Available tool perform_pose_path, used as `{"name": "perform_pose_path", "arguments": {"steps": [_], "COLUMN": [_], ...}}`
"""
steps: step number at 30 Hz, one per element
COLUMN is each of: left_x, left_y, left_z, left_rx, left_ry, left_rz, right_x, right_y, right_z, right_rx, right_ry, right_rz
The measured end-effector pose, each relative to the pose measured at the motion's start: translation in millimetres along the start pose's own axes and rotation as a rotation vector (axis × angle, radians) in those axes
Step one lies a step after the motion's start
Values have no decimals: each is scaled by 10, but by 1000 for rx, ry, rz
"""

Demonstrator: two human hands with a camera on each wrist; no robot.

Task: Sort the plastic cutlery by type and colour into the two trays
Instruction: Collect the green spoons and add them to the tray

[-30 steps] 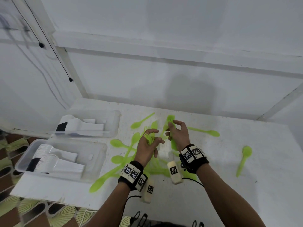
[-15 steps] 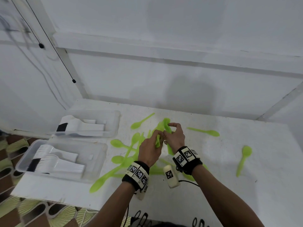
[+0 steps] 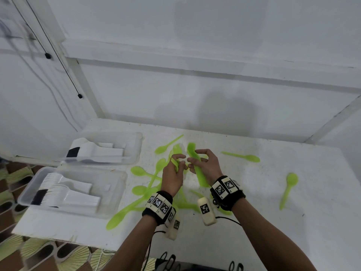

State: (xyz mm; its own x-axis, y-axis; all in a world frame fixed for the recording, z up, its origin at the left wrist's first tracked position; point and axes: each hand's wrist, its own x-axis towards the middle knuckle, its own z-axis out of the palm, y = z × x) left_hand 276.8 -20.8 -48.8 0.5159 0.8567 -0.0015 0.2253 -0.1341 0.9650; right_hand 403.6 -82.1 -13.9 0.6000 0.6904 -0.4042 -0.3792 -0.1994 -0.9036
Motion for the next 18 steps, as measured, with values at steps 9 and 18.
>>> {"name": "perform_pose_path", "arguments": {"steps": [9,18], "left_x": [-49,-91], "left_y": [66,249], "left_z": [10,-36], "left_rx": [-84,-276], "left_ry": [-107,-290], "left_rz": [-21,-106], "right_x": [13,-36], "right_y": [16,-20], "right_z": [16,30], "right_rx": [64,78], "right_ry": [87,18], "right_rz": [94,109]}}
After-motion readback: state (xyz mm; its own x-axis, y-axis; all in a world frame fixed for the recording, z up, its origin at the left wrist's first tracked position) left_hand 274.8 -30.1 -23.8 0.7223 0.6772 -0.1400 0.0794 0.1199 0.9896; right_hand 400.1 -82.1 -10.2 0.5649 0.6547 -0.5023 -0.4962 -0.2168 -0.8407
